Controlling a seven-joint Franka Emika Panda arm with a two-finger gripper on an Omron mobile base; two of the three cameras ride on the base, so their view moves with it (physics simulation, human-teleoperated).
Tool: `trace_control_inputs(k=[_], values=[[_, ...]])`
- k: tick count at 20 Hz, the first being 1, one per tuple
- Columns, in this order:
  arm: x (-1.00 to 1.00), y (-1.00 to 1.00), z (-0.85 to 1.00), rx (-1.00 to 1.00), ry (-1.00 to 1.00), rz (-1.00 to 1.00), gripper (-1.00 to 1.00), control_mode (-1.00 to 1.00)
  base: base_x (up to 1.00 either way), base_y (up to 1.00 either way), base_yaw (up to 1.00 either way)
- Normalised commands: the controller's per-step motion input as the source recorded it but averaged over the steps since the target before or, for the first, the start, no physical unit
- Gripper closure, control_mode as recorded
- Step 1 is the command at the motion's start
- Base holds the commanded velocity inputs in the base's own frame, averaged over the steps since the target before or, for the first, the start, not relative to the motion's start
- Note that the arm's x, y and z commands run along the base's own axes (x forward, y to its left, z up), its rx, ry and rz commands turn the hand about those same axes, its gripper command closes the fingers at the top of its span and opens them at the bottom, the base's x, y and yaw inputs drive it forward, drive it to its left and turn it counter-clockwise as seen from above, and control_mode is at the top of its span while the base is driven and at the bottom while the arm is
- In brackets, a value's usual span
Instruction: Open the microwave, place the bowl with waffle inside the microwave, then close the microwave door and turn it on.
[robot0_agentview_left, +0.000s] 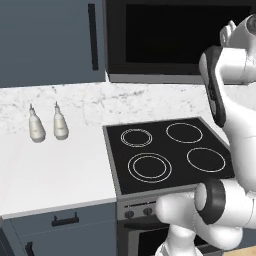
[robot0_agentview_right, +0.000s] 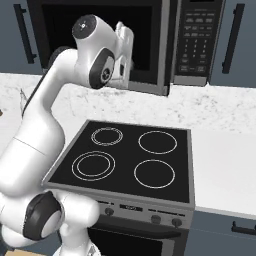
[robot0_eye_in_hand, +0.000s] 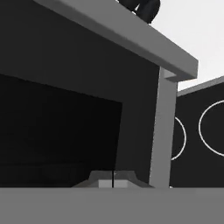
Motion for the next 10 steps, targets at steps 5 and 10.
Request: trace_control_inputs(k=[5,10], values=[[1.00,-0.51,-0.44,0.05,0.03,0.37,1.00,-1.00,0.00,0.00,0.00],[1.00,-0.22,-0.31,0.03,0.13,0.24,1.00,-1.00,0.00,0.00,0.00]])
